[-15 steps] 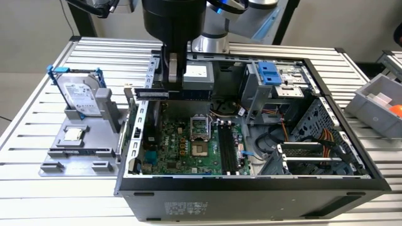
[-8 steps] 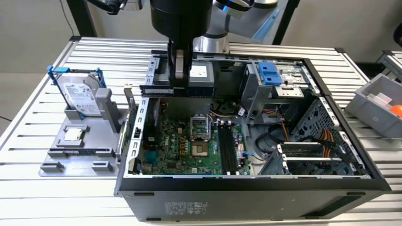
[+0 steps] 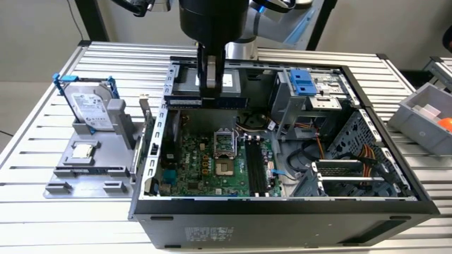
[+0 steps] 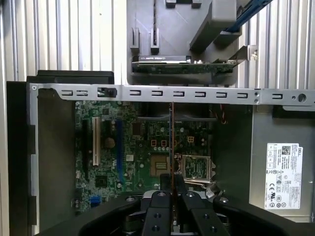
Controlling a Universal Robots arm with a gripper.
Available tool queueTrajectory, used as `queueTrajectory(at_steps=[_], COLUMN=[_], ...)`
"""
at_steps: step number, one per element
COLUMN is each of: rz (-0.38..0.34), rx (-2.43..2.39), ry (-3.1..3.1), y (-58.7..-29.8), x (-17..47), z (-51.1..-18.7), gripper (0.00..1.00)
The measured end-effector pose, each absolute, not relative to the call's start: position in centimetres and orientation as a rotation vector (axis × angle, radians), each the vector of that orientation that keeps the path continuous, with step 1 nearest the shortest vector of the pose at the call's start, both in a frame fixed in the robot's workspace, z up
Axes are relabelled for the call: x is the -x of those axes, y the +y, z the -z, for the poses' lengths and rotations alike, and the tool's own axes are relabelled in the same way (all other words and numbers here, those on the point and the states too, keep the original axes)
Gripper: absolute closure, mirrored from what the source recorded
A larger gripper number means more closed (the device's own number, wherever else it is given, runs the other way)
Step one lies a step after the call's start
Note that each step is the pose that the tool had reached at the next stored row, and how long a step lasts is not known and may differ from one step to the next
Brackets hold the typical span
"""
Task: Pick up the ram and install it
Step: 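Pick up the ram and move it above insertion slot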
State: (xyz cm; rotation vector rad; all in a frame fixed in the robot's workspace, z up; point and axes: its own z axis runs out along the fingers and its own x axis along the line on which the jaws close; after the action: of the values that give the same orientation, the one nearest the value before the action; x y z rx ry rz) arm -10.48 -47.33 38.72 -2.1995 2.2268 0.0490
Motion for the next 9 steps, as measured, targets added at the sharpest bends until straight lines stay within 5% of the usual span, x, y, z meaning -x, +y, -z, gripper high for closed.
queueTrajectory(at_steps=[9], rz=[-0.049], rx=[2.195], ry=[2.231], y=[-47.3], x=[9.0], z=[-38.7], gripper=[1.00])
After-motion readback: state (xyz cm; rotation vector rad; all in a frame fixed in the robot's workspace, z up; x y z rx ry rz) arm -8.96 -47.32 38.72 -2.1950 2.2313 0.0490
